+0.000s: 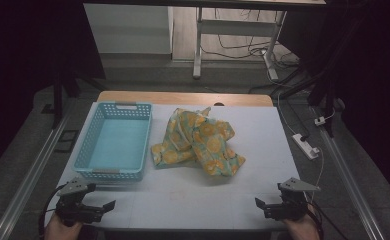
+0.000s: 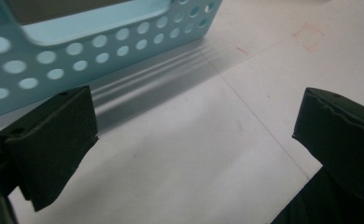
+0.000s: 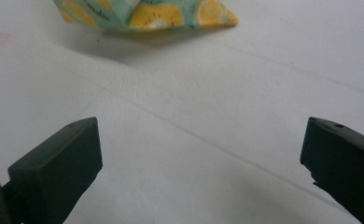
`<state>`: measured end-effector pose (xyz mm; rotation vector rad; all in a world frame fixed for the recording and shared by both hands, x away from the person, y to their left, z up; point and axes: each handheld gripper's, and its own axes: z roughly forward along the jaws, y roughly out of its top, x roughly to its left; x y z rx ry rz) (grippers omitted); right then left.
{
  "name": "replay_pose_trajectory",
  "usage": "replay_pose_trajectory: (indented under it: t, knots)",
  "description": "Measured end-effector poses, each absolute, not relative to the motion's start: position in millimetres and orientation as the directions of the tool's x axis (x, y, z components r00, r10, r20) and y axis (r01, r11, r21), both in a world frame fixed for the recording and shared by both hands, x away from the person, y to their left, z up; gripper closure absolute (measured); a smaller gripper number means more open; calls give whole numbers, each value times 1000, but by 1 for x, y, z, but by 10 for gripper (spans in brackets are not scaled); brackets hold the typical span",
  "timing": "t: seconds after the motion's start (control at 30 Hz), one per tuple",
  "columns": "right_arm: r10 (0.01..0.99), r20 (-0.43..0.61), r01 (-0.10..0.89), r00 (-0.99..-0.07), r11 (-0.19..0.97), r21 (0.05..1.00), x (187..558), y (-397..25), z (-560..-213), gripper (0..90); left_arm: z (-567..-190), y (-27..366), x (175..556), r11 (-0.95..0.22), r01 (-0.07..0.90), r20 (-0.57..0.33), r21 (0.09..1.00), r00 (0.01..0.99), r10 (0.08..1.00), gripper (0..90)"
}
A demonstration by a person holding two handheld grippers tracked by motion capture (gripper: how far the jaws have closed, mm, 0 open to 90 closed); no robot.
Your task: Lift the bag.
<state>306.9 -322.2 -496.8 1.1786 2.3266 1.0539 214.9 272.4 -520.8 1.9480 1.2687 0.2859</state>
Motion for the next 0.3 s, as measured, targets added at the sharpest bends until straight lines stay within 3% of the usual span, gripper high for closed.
replay_pose_trajectory:
  t: [0.3]
  knots:
    - [798, 39, 574, -601, 397, 716, 301, -326, -500, 0, -523, 273, 217, -194, 710, -224, 677, 449, 865, 0]
